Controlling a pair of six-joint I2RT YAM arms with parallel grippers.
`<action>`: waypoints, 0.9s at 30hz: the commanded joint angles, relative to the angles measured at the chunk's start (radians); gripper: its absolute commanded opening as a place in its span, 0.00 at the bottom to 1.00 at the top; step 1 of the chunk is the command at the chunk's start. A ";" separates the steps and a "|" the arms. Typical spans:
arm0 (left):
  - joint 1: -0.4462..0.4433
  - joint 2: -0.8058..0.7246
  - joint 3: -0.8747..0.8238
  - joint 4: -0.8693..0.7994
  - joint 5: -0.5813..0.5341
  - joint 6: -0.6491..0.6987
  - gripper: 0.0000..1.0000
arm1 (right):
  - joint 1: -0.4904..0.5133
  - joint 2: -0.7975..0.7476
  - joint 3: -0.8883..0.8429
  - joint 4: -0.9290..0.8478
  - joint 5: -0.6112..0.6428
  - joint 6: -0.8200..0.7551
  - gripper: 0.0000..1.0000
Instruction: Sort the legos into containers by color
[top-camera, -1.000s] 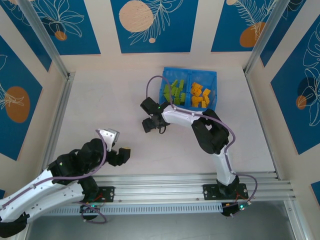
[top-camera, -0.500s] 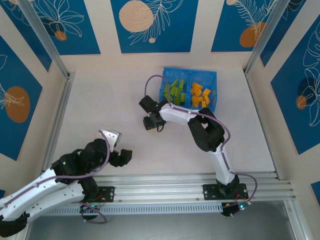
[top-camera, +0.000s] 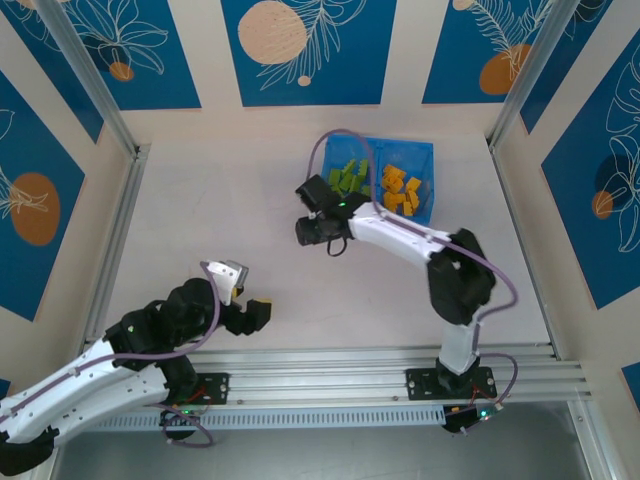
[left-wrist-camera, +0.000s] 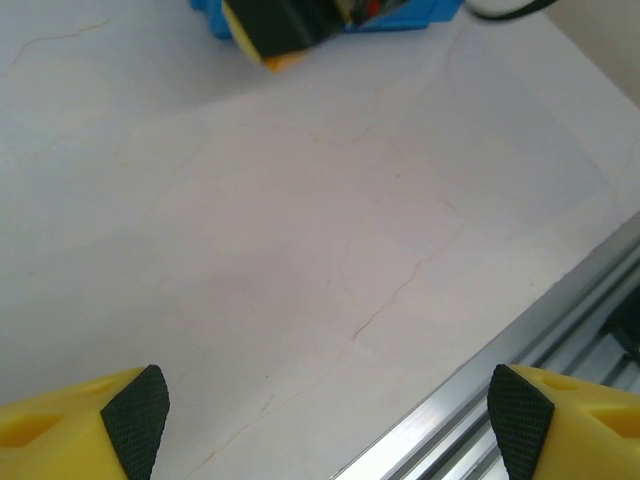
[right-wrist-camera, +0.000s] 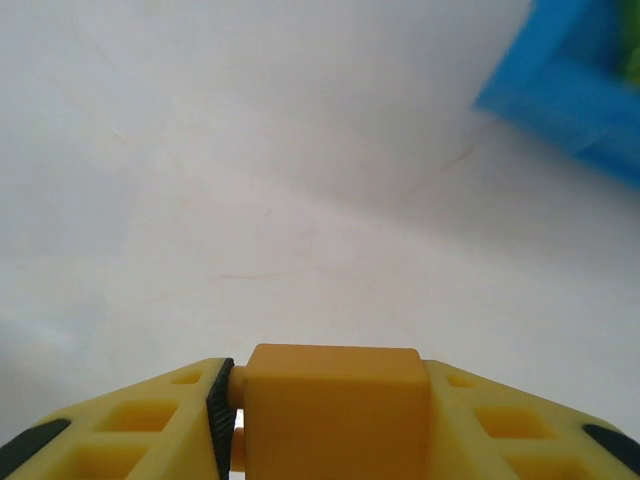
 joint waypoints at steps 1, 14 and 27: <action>-0.006 -0.022 -0.011 0.099 0.064 0.035 0.86 | -0.053 -0.141 -0.057 0.017 0.035 0.031 0.46; -0.007 -0.067 -0.070 0.349 0.213 0.118 0.91 | -0.572 -0.194 0.000 0.109 0.041 0.034 0.46; -0.007 -0.024 -0.031 0.206 0.023 0.106 0.92 | -0.652 0.416 0.648 -0.132 0.025 0.056 0.60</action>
